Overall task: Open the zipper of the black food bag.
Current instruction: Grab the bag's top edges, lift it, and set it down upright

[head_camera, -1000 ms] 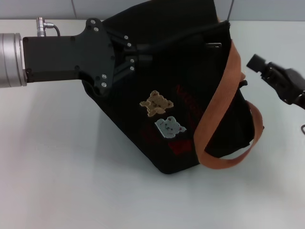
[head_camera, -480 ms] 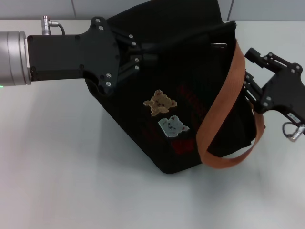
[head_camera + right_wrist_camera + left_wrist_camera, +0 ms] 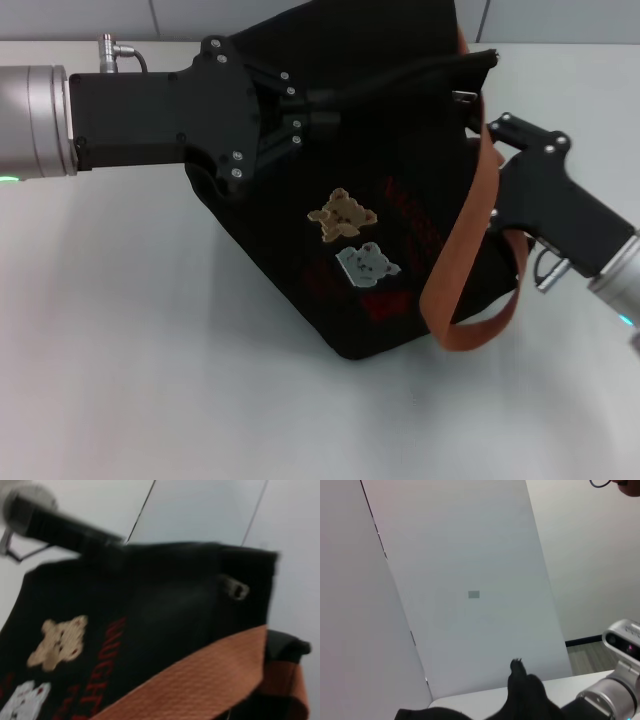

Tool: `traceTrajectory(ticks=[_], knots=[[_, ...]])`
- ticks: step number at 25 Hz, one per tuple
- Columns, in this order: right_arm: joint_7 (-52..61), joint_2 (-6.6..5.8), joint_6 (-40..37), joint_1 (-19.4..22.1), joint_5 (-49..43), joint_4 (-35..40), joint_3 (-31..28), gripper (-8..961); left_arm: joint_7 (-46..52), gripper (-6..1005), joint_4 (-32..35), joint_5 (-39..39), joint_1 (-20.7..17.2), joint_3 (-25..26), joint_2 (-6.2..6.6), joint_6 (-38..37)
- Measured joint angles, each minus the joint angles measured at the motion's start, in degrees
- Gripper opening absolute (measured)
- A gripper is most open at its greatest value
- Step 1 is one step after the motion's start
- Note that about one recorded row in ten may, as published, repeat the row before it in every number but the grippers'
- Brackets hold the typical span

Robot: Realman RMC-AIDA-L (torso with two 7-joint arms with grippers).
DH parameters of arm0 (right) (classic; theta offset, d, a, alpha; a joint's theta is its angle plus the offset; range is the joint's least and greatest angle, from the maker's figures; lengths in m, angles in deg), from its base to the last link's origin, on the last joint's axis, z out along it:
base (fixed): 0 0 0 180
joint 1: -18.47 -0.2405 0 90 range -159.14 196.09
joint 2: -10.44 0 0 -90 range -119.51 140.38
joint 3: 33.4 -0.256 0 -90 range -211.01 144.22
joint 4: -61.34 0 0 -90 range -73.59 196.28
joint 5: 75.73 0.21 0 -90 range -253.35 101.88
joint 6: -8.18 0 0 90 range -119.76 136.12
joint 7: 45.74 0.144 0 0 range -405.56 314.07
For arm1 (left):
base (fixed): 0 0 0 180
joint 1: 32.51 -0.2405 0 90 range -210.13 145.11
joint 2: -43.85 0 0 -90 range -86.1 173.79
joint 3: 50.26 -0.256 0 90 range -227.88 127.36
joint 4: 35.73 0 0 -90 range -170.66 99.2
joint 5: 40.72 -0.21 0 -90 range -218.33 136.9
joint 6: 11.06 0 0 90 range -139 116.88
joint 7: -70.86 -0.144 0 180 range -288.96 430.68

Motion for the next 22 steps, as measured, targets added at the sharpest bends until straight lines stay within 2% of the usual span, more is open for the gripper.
traceTrajectory(ticks=[6, 10, 15, 22], knots=[[-5.1, 0.16, 3.7, -2.3, 0.1, -3.4, -0.4, 394, 0.0, 78, 0.0, 0.5, 0.4, 0.0, -0.04, 0.0], [-5.6, 0.17, 4.2, -3.8, 0.2, -6.0, -3.3, 394, 0.0, 79, 0.0, 0.7, 0.7, -0.1, -0.06, 0.0], [-5.5, 0.17, 4.0, -4.1, 0.2, -7.3, -6.4, 394, 0.0, 79, 0.0, 0.8, 1.0, -0.1, -0.08, 0.0], [-5.3, 0.17, 4.3, -4.4, 0.2, -7.4, -7.1, 393, 0.0, 79, 0.0, 0.8, 1.0, -0.2, -0.08, 0.0]])
